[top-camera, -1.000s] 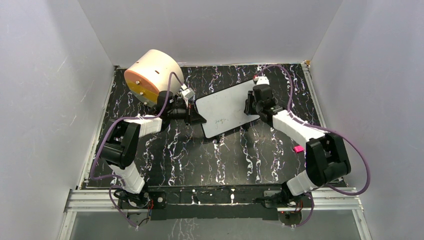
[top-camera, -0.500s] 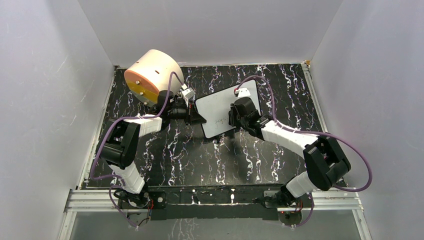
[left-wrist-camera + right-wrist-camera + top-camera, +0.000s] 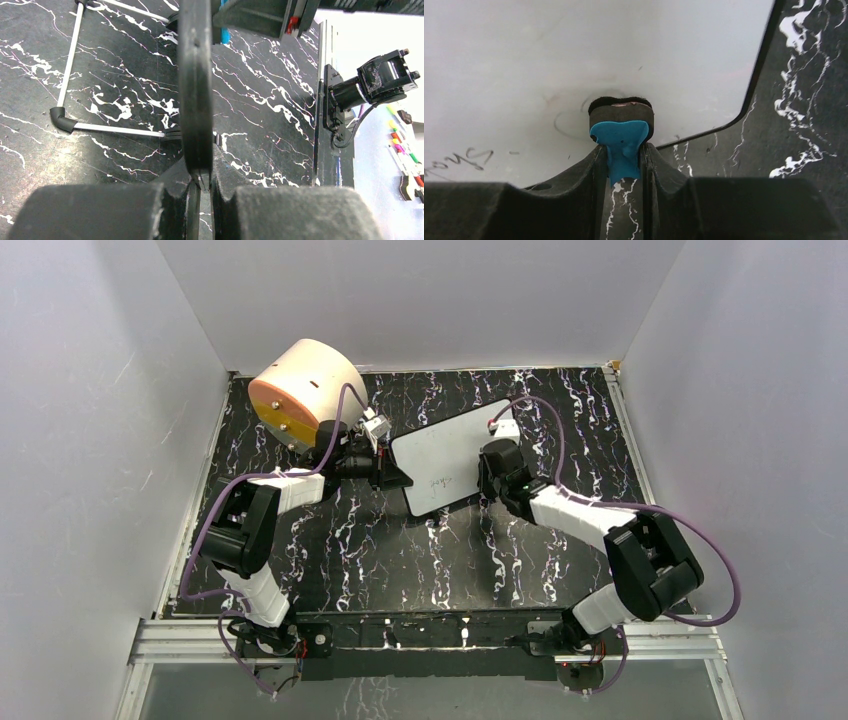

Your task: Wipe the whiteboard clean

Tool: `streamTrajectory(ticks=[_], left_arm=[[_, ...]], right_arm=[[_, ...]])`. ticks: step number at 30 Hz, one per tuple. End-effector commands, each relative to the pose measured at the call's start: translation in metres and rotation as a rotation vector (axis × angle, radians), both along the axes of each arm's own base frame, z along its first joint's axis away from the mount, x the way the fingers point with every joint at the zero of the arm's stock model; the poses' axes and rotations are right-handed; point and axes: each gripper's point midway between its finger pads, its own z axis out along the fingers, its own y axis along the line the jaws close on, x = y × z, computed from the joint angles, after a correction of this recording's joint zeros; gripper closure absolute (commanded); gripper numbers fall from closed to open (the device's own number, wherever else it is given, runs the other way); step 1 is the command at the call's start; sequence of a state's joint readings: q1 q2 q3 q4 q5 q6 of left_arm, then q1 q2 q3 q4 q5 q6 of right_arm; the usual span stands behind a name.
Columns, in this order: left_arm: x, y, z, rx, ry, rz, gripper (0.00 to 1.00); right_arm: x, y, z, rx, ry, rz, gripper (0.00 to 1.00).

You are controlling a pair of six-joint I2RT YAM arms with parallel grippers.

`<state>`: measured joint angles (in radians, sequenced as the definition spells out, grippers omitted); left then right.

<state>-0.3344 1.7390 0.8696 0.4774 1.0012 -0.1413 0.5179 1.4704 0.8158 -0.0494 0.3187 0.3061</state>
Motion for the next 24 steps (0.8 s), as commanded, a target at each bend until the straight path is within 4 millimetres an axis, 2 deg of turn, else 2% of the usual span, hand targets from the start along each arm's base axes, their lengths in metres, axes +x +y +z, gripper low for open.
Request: streamTrajectory(ticks=[1, 4, 8, 10, 14, 21, 24], left_arm=[[-0.012, -0.004, -0.005, 0.022, 0.010, -0.038, 1.00], [-0.013, -0.004, -0.005, 0.022, 0.010, -0.037, 1.00], [-0.014, -0.003, -0.005, 0.025, 0.010, -0.038, 1.00], [-0.013, -0.004, -0.004, 0.024, 0.009, -0.039, 1.00], [-0.014, -0.003, -0.005, 0.025, 0.010, -0.041, 1.00], [-0.013, -0.004, -0.006, 0.024, 0.011, -0.042, 1.00], [-0.013, -0.004, -0.007, 0.022, 0.013, -0.043, 1.00]], right_arm=[[-0.006, 0.034, 0.013, 0.064, -0.092, 0.061, 0.86], [-0.008, 0.048, 0.016, 0.073, -0.110, 0.108, 0.86], [0.004, 0.051, 0.032, 0.060, -0.158, 0.134, 0.87], [0.013, 0.046, 0.039, 0.062, -0.166, 0.131, 0.87], [0.026, 0.022, 0.037, 0.066, -0.157, 0.092, 0.87], [0.022, -0.008, 0.023, 0.079, -0.122, 0.027, 0.87], [0.023, -0.009, 0.026, 0.104, -0.121, 0.019, 0.87]])
